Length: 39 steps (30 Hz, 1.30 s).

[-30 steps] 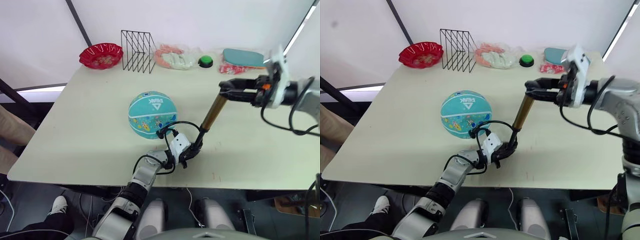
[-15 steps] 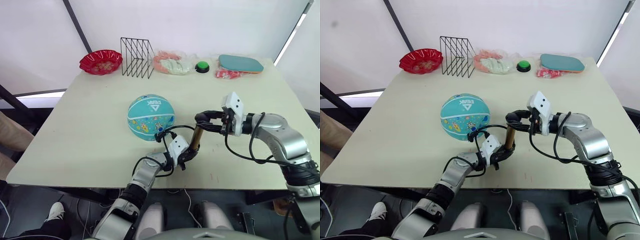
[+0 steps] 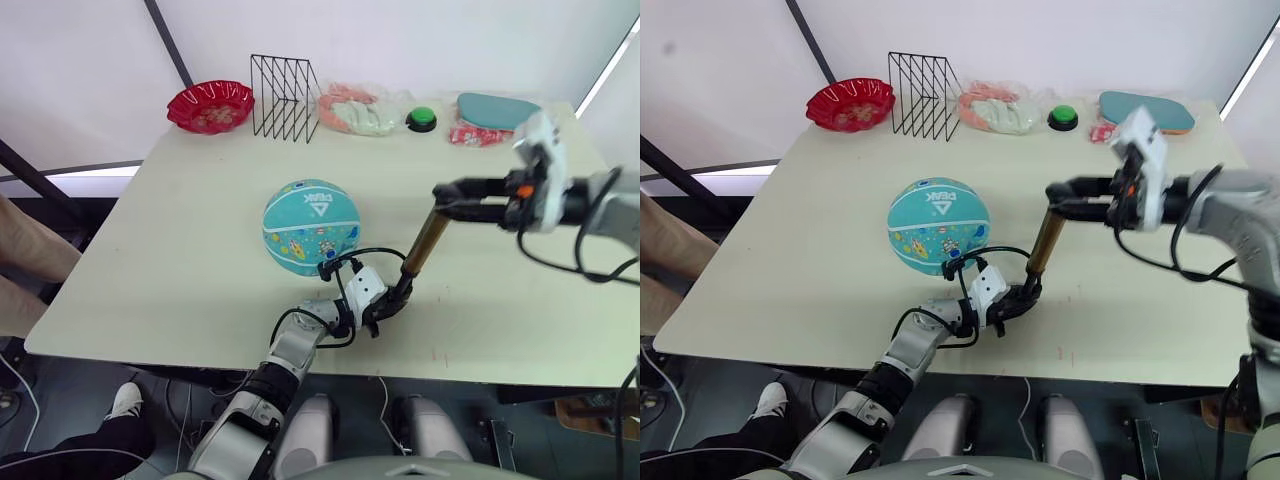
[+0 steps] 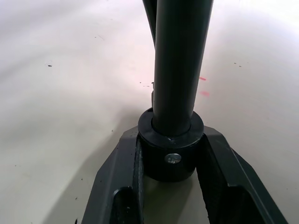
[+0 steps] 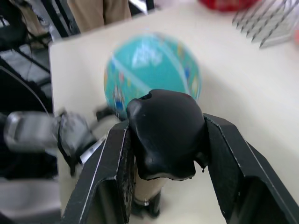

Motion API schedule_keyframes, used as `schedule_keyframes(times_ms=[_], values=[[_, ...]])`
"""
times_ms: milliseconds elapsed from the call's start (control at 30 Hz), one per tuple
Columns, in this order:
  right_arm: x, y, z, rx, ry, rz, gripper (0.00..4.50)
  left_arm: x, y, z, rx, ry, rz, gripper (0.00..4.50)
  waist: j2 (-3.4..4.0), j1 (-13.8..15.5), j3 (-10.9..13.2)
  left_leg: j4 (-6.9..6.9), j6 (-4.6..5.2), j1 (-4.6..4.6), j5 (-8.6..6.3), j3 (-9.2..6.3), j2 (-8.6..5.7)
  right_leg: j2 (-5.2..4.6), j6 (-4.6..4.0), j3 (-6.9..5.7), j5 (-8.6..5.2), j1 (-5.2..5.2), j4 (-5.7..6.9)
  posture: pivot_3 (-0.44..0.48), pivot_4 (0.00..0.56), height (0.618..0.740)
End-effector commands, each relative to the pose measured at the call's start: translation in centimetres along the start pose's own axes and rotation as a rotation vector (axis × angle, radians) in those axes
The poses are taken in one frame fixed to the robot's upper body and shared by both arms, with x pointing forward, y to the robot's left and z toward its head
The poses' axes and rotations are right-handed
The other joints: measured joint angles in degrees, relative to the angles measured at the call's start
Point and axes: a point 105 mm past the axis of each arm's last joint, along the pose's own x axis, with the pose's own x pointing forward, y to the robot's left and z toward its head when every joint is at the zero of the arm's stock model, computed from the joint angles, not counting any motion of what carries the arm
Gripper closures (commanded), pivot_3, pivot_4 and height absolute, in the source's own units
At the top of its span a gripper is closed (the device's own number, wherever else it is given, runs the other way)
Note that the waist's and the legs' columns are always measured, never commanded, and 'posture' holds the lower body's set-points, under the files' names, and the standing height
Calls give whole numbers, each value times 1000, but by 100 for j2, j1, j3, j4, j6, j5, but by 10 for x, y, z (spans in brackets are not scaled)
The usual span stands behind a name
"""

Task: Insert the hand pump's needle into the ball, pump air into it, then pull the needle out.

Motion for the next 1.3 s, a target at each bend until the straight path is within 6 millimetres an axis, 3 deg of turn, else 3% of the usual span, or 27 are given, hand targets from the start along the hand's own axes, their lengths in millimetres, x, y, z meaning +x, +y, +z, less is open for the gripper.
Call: schedule_keyframes(times_ms=[33, 133, 267, 467, 533, 700, 800, 900, 967, 1100, 1300], values=[[-21, 12, 44, -77, -126, 27, 2882, -14, -5, -53, -111, 175, 20, 3458, -6, 3, 5, 0, 0, -1, 0, -1, 0, 0, -1, -2, 0, 0, 0, 0, 150, 740], [-32, 7, 57, -76, -141, 5, 2882, -14, -5, -53, -110, 176, 16, 3458, -9, -2, 10, 1, 0, -2, 0, 3, 0, 0, 1, 1, 0, 0, -1, 0, 150, 740], [-29, 1, 39, -45, -84, 2, 2882, -13, -5, -53, -107, 179, 13, 3458, -9, -1, 16, 4, 0, -1, 0, 8, 1, 0, 4, 3, -1, 0, 0, 0, 150, 740], [10, -1, -44, 81, 36, 41, 2883, -13, -4, -54, -103, 182, 17, 3458, -42, -31, -19, 5, 0, 31, 0, 5, 3, 4, 21, 1, -11, 29, 2, 0, 150, 740], [17, 0, -60, 78, 67, 42, 2883, -14, -4, -54, -104, 182, 19, 3458, -51, -55, -29, 2, 2, 84, -2, 17, 13, 8, 27, 4, -18, 74, 0, 0, 150, 740], [51, 13, -127, 130, 172, 95, 2883, -15, -4, -54, -103, 183, 25, 3458, -72, -170, -113, 2, 7, 123, -5, 9, 34, 16, 4, 1, -34, 109, 1, 0, 150, 740], [63, 21, -156, 131, 226, 119, 2883, -15, -4, -53, -101, 184, 28, 3458, -76, -176, -164, 0, 6, 128, -5, 13, 31, 20, 4, 3, -34, 112, 2, 0, 150, 740], [68, 26, -174, 132, 259, 139, 2883, -15, -4, -53, -102, 183, 30, 3458, -78, -169, -174, -5, 6, 131, -5, 12, 28, 23, 5, 3, -32, 113, 1, 0, 150, 740], [67, 26, -172, 122, 254, 145, 2883, -15, -4, -53, -102, 183, 30, 3458, -77, -164, -174, -6, 6, 131, -5, 10, 28, 23, 5, 3, -33, 113, 1, 0, 150, 740], [59, 17, -147, 82, 202, 120, 2883, -15, -4, -53, -104, 182, 29, 3458, -66, -156, -173, -6, 6, 130, -5, 10, 26, 20, 4, 4, -33, 112, 1, 0, 150, 740], [31, 7, -82, 30, 75, 87, 2883, -14, -5, -53, -106, 180, 24, 3458, -43, -112, -126, -6, 6, 98, -5, 2, 18, 12, 11, 0, -29, 89, -4, 0, 150, 740]])
